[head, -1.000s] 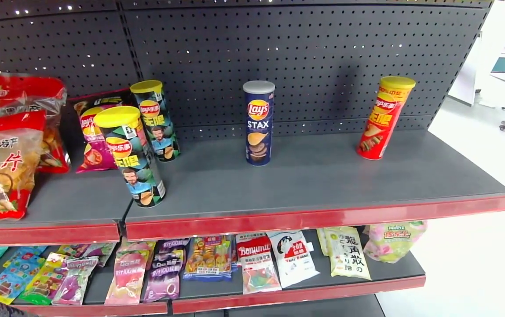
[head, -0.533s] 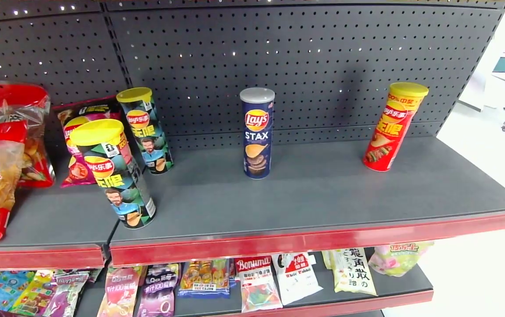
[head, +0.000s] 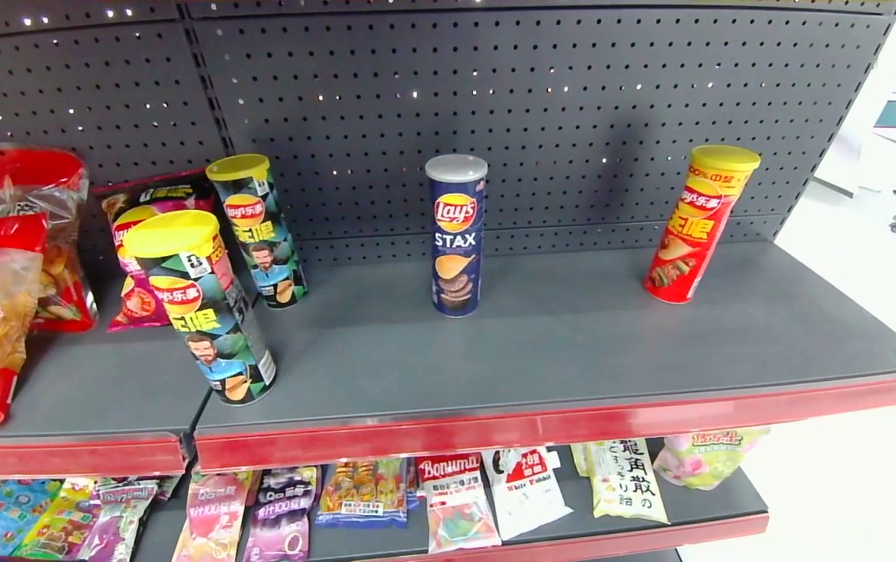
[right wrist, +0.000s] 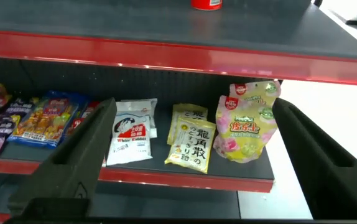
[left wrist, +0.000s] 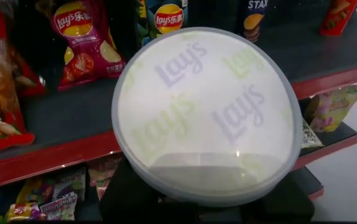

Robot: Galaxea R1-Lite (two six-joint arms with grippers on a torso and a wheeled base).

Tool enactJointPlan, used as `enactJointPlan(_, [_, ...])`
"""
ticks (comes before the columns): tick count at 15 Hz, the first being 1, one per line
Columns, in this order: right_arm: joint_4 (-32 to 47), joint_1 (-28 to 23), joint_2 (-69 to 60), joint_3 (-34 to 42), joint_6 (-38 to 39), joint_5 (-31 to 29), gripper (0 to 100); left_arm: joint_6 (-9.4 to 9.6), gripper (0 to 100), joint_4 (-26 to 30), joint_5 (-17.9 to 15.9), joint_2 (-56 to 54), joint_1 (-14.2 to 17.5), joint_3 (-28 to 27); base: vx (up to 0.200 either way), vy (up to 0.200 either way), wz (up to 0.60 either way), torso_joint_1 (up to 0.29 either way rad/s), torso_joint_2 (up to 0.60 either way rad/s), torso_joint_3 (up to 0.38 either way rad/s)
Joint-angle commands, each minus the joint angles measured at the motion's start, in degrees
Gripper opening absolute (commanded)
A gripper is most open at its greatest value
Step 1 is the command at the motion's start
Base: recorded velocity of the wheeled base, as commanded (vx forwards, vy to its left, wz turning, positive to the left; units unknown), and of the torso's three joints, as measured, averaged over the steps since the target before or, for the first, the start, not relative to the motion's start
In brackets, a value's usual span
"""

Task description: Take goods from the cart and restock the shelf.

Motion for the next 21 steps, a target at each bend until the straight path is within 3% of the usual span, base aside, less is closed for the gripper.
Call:
enactJointPlan(1, [-0.39, 0.02, -0.02, 0.09, -0.01, 0.08, 100, -0.07, 0, 0.17, 0.1, 1.0, -0.24, -0.41, 0.0, 0.0, 0.0, 0.0, 0.0, 0.0])
enactJointPlan(3, [-1.53, 0.02, -0.02, -0.61, 0.07, 0.17, 100, -0.16, 0, 0.17, 0.28, 1.88, -0.15, 0.03, 0.0, 0.0, 0.0, 0.0, 0.0, 0.0])
enactJointPlan(5, [-3.29, 0.11, 32.14, -35.32, 10.01, -3.43, 100, 0.1, 0, 0.17, 0.71, 3.2, -0.06, 0.29, 0.0, 0.0, 0.0, 0.0, 0.0, 0.0])
enactJointPlan(6, [-2.06, 1.78, 37.94, -41.57, 10.53, -1.59, 100, 0.1, 0, 0.17, 0.28, 3.46, -0.06, 1.26, 0.0, 0.0, 0.0, 0.0, 0.0, 0.0])
enactJointPlan(8, [-2.23, 5.55, 45.5, -38.84, 4.21, 3.86, 100, 0.01, 0, -0.18, -1.22, 5.13, -0.76, 2.23, 0.0, 0.0, 0.0, 0.0, 0.0, 0.0])
enactJointPlan(12, [-16.65, 16.98, 68.0, -37.61, 3.33, 10.01, 100, -0.07, 0, -0.18, -2.01, 6.54, -0.76, 1.79, 0.0, 0.0, 0.0, 0.0, 0.0, 0.0])
enactJointPlan(13, [-22.54, 20.06, 75.03, -38.31, 3.15, 15.73, 100, -0.07, 0, -0.18, -1.92, 6.54, -0.76, 1.52, 0.0, 0.0, 0.0, 0.0, 0.0, 0.0])
enactJointPlan(17, [-27.11, 26.38, 89.54, -49.74, 0.78, 19.15, 100, -0.07, 0, -0.18, -1.92, 6.72, -0.76, 1.43, 0.0, 0.0, 0.0, 0.0, 0.0, 0.0])
enactJointPlan(21, [-27.46, 26.38, 100.0, -59.32, -3.44, 21.88, 100, -0.07, 0, -0.18, -1.75, 7.51, -0.76, 0.47, 0.0, 0.0, 0.0, 0.0, 0.0, 0.0])
